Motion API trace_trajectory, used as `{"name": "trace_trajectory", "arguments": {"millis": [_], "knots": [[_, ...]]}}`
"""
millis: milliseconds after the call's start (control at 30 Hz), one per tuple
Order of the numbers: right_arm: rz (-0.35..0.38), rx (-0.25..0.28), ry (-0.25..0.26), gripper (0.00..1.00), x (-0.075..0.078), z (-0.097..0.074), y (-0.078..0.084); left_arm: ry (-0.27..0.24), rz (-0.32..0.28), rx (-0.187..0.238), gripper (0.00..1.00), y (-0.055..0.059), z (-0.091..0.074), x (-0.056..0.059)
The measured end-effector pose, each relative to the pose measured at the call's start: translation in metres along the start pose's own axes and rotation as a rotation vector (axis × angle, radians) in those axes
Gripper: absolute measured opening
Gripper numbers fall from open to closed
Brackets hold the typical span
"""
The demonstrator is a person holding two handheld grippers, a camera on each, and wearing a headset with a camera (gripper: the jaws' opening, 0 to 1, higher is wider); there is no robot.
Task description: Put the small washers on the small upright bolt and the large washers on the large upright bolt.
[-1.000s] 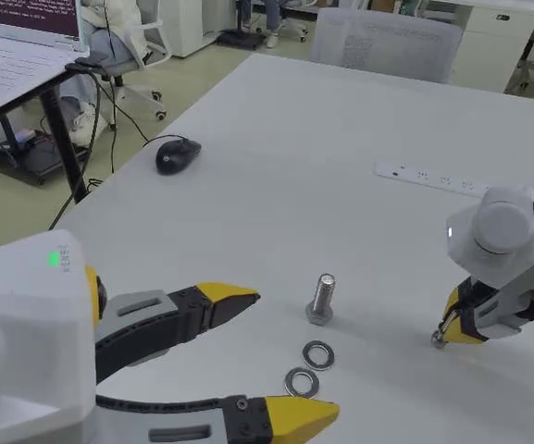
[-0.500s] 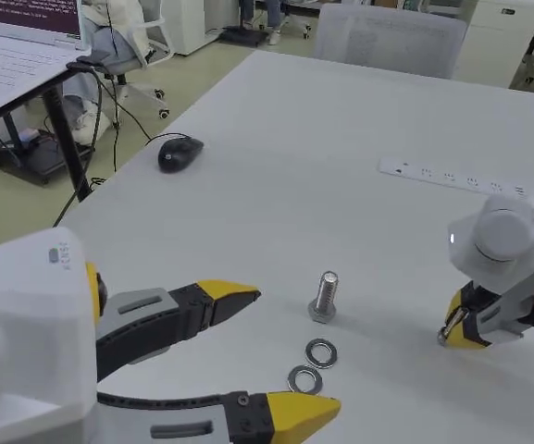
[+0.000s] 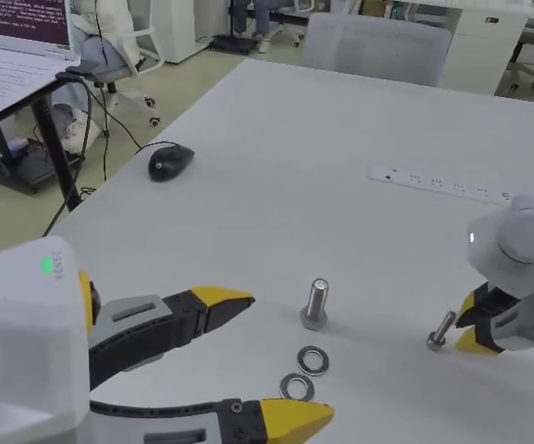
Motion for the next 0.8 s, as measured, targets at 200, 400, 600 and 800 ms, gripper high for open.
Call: {"name": "trace_trajectory", "arguments": {"millis": [200, 400, 600, 800], "knots": [[0.008, 0.005, -0.005, 0.16, -0.020, -0.006, 0.005, 0.005, 0.008, 0.009, 0.59, -0.003, -0.002, 0.002], [0.006, 0.038, -0.040, 0.16, -0.050, -0.003, -0.008, 0.009, 0.017, 0.017, 0.59, -0.005, -0.007, 0.003], [-0.027, 0.063, -0.084, 0.16, -0.081, 0.007, -0.031, 0.012, 0.022, 0.024, 0.59, -0.006, -0.011, 0.004], [-0.059, 0.090, -0.129, 0.16, -0.103, 0.019, -0.059, 0.010, 0.027, 0.038, 0.59, -0.009, -0.015, 0.004]]}}
Point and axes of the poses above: the centre of the closed fingertips' face, and the gripper's own axes: z roughly forward along the fingers, x roughly to its right, y roughly out of its underside, the point moved 3 cm from there along -z, roughly backward along the fingers, and after that the axes turned 11 degrees about z, right-handed, at the moved point
